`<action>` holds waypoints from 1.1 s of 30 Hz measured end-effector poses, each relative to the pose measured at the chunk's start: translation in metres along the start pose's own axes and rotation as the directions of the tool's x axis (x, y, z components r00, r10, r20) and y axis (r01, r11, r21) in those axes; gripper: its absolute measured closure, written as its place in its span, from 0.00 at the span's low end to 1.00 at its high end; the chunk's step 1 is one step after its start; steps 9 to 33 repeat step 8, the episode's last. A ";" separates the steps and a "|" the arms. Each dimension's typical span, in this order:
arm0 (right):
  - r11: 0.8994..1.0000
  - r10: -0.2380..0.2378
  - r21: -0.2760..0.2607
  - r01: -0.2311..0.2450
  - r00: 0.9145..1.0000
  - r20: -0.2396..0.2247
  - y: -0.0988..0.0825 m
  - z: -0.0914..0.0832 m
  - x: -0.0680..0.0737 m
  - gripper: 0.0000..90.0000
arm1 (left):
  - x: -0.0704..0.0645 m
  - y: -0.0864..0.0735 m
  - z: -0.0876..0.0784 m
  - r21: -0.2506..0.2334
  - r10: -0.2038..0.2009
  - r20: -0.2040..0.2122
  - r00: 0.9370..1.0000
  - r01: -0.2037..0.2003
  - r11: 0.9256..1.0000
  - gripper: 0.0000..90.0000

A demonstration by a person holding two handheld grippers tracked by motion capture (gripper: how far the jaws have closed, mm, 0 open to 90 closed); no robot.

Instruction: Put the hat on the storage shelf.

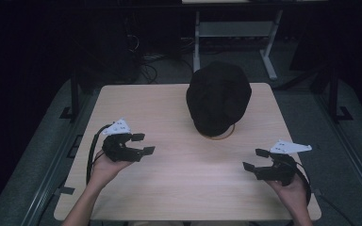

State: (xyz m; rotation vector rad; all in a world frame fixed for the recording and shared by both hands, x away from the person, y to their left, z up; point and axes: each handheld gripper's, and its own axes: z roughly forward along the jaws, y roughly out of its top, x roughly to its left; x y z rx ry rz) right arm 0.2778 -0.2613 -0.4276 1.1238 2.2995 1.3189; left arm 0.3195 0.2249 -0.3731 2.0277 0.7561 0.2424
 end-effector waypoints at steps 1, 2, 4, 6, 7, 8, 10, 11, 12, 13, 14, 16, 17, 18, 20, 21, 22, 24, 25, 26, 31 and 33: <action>1.000 -0.002 0.002 0.002 1.000 -0.001 0.000 0.000 0.000 0.25 | -0.002 -0.005 0.001 -0.013 -0.009 -0.003 1.000 0.009 1.000 0.33; 1.000 -0.001 0.001 0.001 1.000 -0.002 0.000 0.000 0.000 0.24 | -0.002 -0.008 0.001 -0.017 -0.011 -0.004 1.000 0.011 1.000 0.33; 1.000 -0.002 0.004 0.002 1.000 -0.004 0.000 0.000 0.000 0.24 | -0.004 -0.018 0.004 -0.029 -0.021 -0.011 1.000 0.021 0.999 0.32; 1.000 -0.005 0.001 0.005 1.000 -0.008 -0.002 -0.001 0.000 0.24 | -0.006 -0.029 0.008 -0.040 -0.033 -0.020 0.999 0.033 0.999 0.31; 1.000 -0.006 0.002 0.006 1.000 -0.009 -0.002 0.000 0.001 0.24 | -0.007 -0.033 0.011 -0.017 -0.029 -0.022 0.999 0.029 0.999 0.31; 1.000 -0.009 0.002 0.009 1.000 -0.012 -0.002 0.000 0.000 0.24 | -0.009 -0.036 0.013 0.007 -0.012 -0.037 0.999 0.012 1.000 0.30; 1.000 -0.009 0.002 0.009 1.000 -0.012 -0.002 0.000 0.000 0.24 | -0.009 -0.036 0.013 0.007 -0.012 -0.037 0.999 0.012 1.000 0.30; 1.000 -0.009 0.002 0.009 1.000 -0.012 -0.002 0.000 0.000 0.24 | -0.009 -0.036 0.013 0.007 -0.012 -0.037 0.999 0.012 1.000 0.30; 1.000 -0.009 0.002 0.009 1.000 -0.012 -0.002 0.000 0.000 0.24 | -0.009 -0.036 0.013 0.007 -0.012 -0.037 0.999 0.012 1.000 0.30; 1.000 -0.009 0.002 0.009 1.000 -0.012 -0.002 0.000 0.000 0.24 | -0.009 -0.036 0.013 0.007 -0.012 -0.037 0.999 0.012 1.000 0.30; 1.000 -0.009 0.002 0.009 1.000 -0.012 -0.002 0.000 0.000 0.24 | -0.009 -0.036 0.013 0.007 -0.012 -0.037 0.999 0.012 1.000 0.30; 1.000 -0.009 0.002 0.009 1.000 -0.012 -0.002 0.000 0.000 0.24 | -0.009 -0.036 0.013 0.007 -0.012 -0.037 0.999 0.012 1.000 0.30; 1.000 -0.009 0.002 0.009 1.000 -0.012 -0.002 0.000 0.000 0.24 | -0.009 -0.036 0.013 0.007 -0.012 -0.037 0.999 0.012 1.000 0.30; 1.000 -0.009 0.002 0.009 1.000 -0.012 -0.002 0.000 0.000 0.24 | -0.009 -0.036 0.013 0.007 -0.012 -0.037 0.999 0.012 1.000 0.30; 1.000 -0.009 0.002 0.009 1.000 -0.012 -0.002 0.000 0.000 0.24 | -0.009 -0.036 0.013 0.007 -0.012 -0.037 0.999 0.012 1.000 0.30; 1.000 -0.009 0.002 0.009 1.000 -0.012 -0.002 0.000 0.000 0.24 | -0.009 -0.036 0.013 0.007 -0.012 -0.037 0.999 0.012 1.000 0.30; 1.000 -0.009 0.002 0.009 1.000 -0.012 -0.002 0.000 0.000 0.24 | -0.009 -0.036 0.013 0.007 -0.012 -0.037 0.999 0.012 1.000 0.30; 1.000 -0.009 0.002 0.009 1.000 -0.012 -0.002 0.000 0.000 0.24 | -0.009 -0.036 0.013 0.007 -0.012 -0.037 0.999 0.012 1.000 0.30; 1.000 -0.009 0.002 0.009 1.000 -0.012 -0.002 0.000 0.000 0.24 | -0.009 -0.036 0.013 0.007 -0.012 -0.037 0.999 0.012 1.000 0.30; 1.000 -0.009 0.002 0.009 1.000 -0.012 -0.002 0.000 0.000 0.24 | -0.009 -0.036 0.013 0.007 -0.012 -0.037 0.999 0.012 1.000 0.30; 1.000 -0.009 0.002 0.009 1.000 -0.012 -0.002 0.000 0.000 0.24 | -0.009 -0.036 0.013 0.007 -0.012 -0.037 0.999 0.012 1.000 0.30; 1.000 -0.009 0.002 0.009 1.000 -0.012 -0.002 0.000 0.000 0.24 | -0.009 -0.036 0.013 0.007 -0.012 -0.037 0.999 0.012 1.000 0.30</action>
